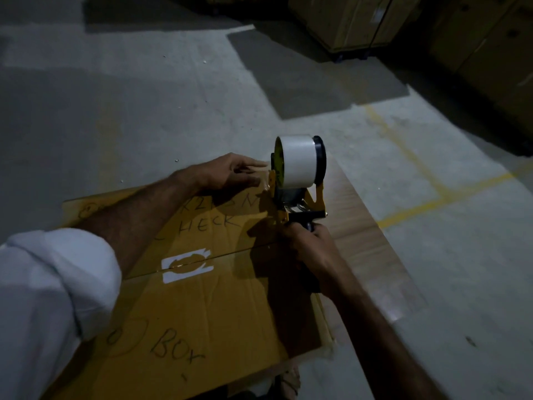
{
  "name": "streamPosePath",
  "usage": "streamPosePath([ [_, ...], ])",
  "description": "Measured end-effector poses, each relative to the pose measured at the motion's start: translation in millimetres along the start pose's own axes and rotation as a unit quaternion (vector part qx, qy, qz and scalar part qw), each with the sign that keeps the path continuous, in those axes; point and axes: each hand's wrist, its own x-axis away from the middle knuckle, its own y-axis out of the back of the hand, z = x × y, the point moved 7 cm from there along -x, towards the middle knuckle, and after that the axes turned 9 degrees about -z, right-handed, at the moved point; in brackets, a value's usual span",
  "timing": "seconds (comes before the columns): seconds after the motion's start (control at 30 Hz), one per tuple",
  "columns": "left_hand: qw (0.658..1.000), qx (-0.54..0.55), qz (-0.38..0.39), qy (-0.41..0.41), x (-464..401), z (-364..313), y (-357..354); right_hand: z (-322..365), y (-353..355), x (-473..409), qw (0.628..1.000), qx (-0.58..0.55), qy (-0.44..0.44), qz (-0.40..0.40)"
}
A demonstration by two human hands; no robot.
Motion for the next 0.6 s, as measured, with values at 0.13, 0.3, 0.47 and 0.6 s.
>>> streamPosePath([
  [0.13, 0.981, -0.135, -0.077, -0.112, 22, -9, -9, 1, 3, 3, 1.000, 0.003, -0.005, -0.015],
  [0.3, 0.959, -0.222, -0.120, -0.129, 26, -12, -9, 1, 3, 11, 1.000, -0.002, -0.010, -0.003],
  [0.47, 0.959, -0.194, -0.155, -0.138, 24, -21, -12, -17, 13, 38, 0.999, -0.020, -0.036, -0.011],
  [0.6, 0.956, -0.203, -0.185, -0.103, 13, -24, -26, -16, 10, 48, 0.999, -0.014, -0.019, -0.023],
])
